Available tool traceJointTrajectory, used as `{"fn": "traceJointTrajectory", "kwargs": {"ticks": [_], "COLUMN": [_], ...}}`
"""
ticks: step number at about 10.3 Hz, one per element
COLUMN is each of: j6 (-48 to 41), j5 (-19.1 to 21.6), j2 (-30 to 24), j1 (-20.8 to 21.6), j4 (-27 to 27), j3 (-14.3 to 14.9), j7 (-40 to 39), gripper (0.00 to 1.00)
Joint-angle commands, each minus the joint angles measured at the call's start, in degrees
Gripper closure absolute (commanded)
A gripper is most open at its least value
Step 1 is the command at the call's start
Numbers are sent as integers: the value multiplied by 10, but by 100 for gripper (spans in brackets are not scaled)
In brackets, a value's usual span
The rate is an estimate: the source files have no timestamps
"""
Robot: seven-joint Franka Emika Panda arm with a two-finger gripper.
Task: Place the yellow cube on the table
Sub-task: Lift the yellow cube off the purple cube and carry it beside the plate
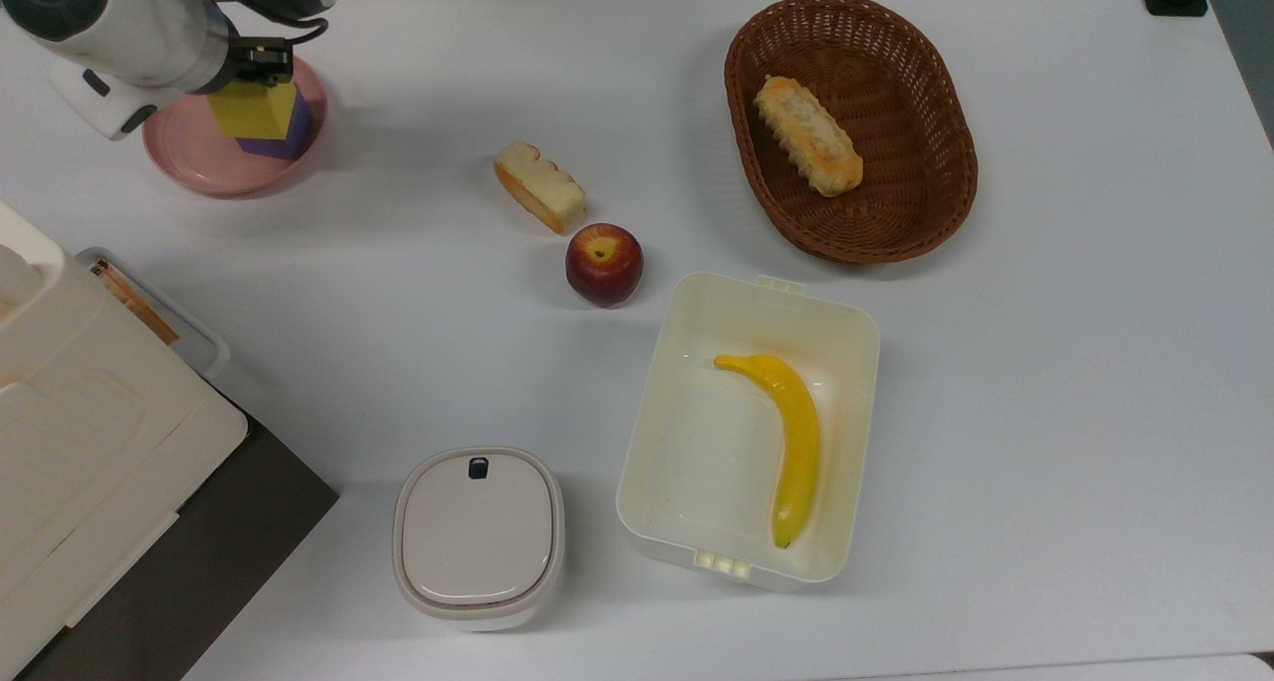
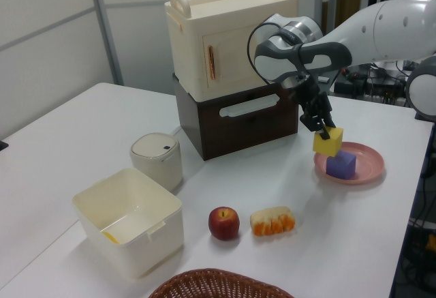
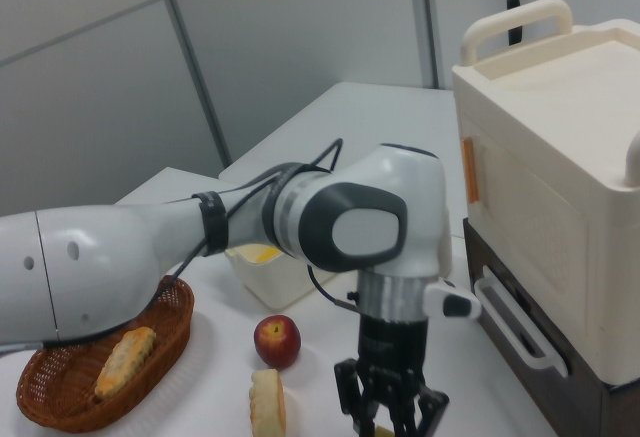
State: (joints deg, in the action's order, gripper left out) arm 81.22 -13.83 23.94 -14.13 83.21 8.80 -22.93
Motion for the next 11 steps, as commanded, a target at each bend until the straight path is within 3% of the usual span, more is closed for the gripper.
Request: {"fn": "traceJointTrajectory", "kwargs": {"ticks": [1, 2, 4, 6, 8, 10, 11], "j6": [7, 32, 66, 138, 162, 179, 184], "j5": [-4, 2, 69, 117, 140, 138, 136], "j2": [-8, -7, -5, -3, 15, 25, 26], "j1": [57, 70, 86, 92, 101, 102, 106], "j4": [5, 6, 8, 15, 16, 16, 16], "j3": [-1, -1, -2, -4, -6, -27, -31], "j7": [79, 97, 116, 136, 138, 152, 171], "gripper": [86, 86, 78, 78, 67, 9, 0]}}
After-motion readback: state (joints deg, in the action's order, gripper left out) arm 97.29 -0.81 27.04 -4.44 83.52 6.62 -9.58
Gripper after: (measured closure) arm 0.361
